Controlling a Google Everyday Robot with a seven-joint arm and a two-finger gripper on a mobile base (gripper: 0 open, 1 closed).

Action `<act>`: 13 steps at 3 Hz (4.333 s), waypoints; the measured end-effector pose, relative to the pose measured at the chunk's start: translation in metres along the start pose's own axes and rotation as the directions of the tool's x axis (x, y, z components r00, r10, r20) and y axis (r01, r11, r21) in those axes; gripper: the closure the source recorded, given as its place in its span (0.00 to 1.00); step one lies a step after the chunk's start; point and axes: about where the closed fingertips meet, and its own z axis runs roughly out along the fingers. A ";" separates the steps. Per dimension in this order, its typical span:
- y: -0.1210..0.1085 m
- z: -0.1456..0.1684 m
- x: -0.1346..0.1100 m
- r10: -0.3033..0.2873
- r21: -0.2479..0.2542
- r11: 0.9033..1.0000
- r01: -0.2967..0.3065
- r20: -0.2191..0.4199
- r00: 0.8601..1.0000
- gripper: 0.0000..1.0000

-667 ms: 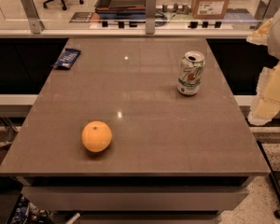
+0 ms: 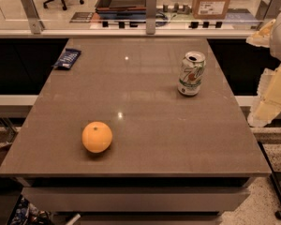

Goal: Move orange near rxbar blueberry

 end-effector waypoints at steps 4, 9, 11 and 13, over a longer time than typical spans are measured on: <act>0.076 0.092 -0.098 0.029 -0.145 0.987 0.067 0.575 0.817 0.00; 0.117 0.176 -0.227 0.146 -0.250 0.967 0.053 0.711 0.688 0.00; 0.129 0.189 -0.248 0.155 -0.270 0.959 0.090 0.762 0.628 0.40; 0.132 0.187 -0.252 0.146 -0.265 0.959 0.099 0.763 0.629 0.87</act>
Offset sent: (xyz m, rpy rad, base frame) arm -0.0288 0.1071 -0.0723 0.5843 0.0118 0.2436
